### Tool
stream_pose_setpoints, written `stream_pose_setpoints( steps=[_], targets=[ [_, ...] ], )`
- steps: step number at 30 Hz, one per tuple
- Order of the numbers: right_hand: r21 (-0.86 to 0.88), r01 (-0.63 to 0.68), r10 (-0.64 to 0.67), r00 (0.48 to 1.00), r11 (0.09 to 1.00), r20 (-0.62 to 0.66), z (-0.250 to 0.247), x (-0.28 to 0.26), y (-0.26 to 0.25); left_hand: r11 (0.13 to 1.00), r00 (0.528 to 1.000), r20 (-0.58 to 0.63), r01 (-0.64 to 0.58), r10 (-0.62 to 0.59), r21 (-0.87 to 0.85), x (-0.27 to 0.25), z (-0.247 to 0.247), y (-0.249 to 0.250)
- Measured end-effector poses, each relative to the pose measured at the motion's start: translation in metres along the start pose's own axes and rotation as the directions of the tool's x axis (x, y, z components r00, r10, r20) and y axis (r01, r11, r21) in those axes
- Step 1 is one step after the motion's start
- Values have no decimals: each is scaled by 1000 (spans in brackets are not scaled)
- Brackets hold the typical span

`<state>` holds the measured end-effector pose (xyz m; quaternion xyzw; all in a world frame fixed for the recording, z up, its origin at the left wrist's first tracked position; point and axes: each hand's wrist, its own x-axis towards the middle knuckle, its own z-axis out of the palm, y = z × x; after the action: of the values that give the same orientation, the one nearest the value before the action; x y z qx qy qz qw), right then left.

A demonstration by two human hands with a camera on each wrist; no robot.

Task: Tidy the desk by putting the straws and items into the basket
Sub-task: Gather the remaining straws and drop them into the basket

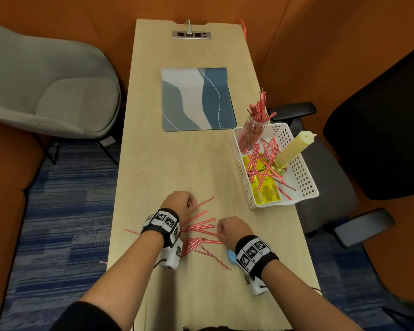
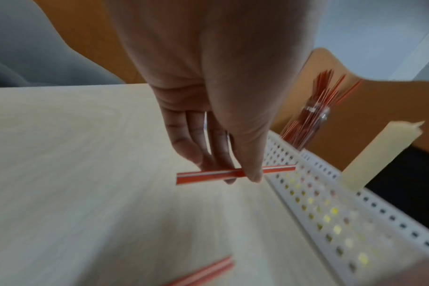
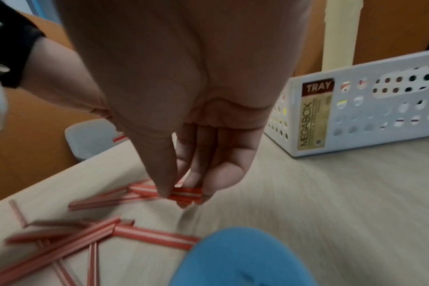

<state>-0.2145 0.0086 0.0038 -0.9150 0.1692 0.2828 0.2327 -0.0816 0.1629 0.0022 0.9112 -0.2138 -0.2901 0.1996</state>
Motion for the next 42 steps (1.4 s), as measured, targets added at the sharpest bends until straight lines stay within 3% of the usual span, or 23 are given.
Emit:
stream_pose_setpoints(
  steps=[8,12,16,20,25,29,32,34,36,39,42],
  targets=[
    [187,89,-79,995,978,-62,-25,-18,17,896,940,-236,-313,246,-314,41,-61,107],
    [150,91,-87,996,984,-34,-37,-19,24,863,917,-296,-365,268,-350,66,-70,161],
    [234,44,-47,999,971,8,-36,-20,29,853,914,-301,-374,272,-364,79,-61,183],
    [326,18,-26,999,945,22,-37,-19,36,901,950,-256,-263,179,-344,79,-45,150],
    [545,-46,36,999,837,28,-68,-25,39,948,967,-243,-5,-76,-317,69,-29,72],
    [673,-8,142,979,740,-145,-125,-28,48,955,960,-176,174,-219,-240,44,-18,30],
    [724,19,293,907,690,-302,-155,-17,58,968,974,-21,223,-227,-116,22,-5,16],
    [708,0,348,871,707,-347,-162,-10,60,970,973,60,226,-222,-92,11,1,11],
    [673,-37,339,883,739,-324,-154,-6,53,973,971,121,217,-206,-84,3,4,3],
    [588,-103,230,963,803,-144,-112,-7,28,975,965,156,219,-211,-32,-5,4,-4],
    [303,-136,132,991,943,35,-58,-5,7,975,967,129,220,-220,16,-10,3,-12]
  ],
)
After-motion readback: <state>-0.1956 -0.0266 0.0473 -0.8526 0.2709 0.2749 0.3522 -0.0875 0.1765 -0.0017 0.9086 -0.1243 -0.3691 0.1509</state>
